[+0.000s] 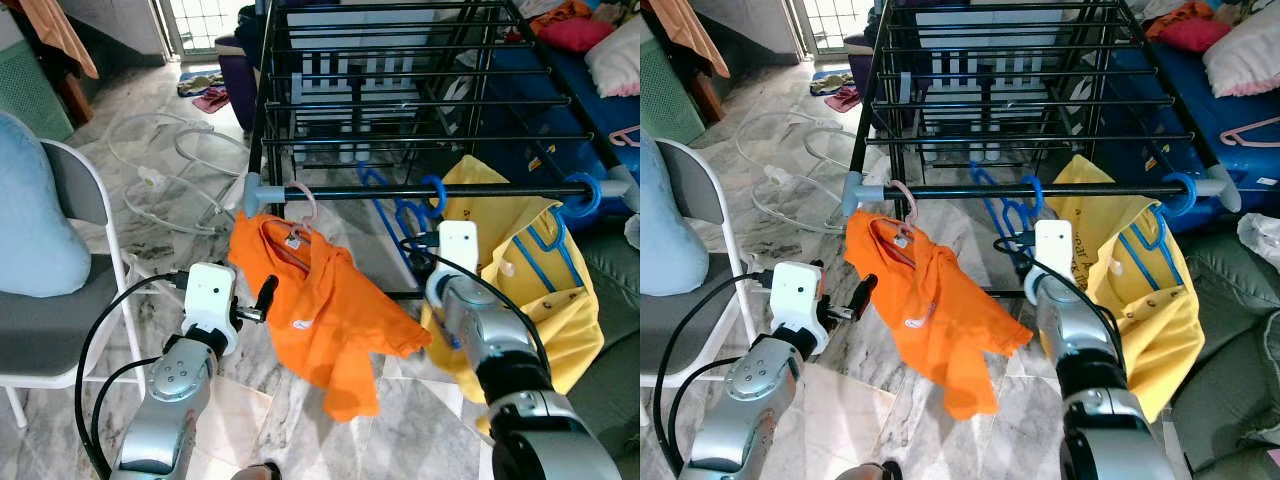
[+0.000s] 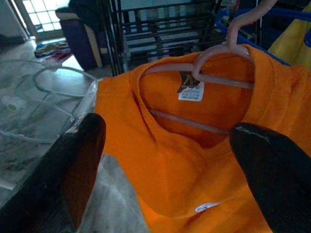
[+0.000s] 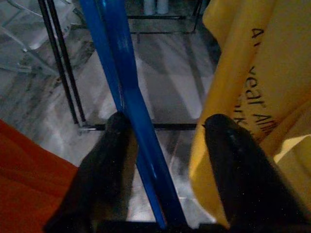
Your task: Hang hanger
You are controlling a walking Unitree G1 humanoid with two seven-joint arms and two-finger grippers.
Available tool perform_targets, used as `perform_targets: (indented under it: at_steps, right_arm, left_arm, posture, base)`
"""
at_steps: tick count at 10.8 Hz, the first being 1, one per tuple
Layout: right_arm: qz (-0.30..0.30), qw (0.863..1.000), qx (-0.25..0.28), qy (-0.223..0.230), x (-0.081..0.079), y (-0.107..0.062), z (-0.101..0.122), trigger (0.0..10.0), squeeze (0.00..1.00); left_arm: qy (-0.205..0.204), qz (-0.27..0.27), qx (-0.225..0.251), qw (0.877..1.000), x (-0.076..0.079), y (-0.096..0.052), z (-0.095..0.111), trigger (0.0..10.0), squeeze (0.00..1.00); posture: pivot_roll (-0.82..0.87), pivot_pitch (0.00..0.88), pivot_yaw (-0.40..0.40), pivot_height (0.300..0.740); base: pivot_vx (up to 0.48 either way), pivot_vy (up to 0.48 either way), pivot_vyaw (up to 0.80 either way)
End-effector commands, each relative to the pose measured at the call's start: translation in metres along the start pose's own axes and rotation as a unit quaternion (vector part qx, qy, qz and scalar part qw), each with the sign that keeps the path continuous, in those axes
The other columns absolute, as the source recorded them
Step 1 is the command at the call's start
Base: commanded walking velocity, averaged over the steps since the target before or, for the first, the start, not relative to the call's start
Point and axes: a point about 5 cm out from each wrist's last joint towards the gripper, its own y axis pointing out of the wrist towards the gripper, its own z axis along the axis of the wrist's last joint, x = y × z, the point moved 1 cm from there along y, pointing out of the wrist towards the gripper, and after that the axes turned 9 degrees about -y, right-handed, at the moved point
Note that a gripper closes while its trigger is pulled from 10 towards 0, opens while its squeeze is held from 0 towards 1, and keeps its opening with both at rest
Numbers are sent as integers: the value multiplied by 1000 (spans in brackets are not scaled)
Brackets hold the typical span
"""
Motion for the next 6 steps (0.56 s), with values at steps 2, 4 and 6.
perform_targets:
  at_steps: [2, 4, 6]
  right_arm:
    - [-3, 999, 28, -25, -2, -3, 7, 10000, 1000]
    - [-9, 999, 34, -37, 2, -7, 5, 10000, 1000]
    - [-4, 999, 24, -40, 0, -9, -2, 10000, 1000]
  left_arm:
    - [0, 0, -2, 1000, 3, -3, -1, 10000, 0]
    - [-4, 1, -6, 1000, 5, -5, -5, 10000, 0]
    - [-6, 4, -8, 1000, 5, -4, -6, 10000, 0]
  posture:
    - [-12, 89, 35, 740]
    - [-18, 83, 32, 740]
    - [-22, 80, 33, 740]
  base:
    - [0, 0, 0]
    - [0, 0, 0]
    - [0, 0, 0]
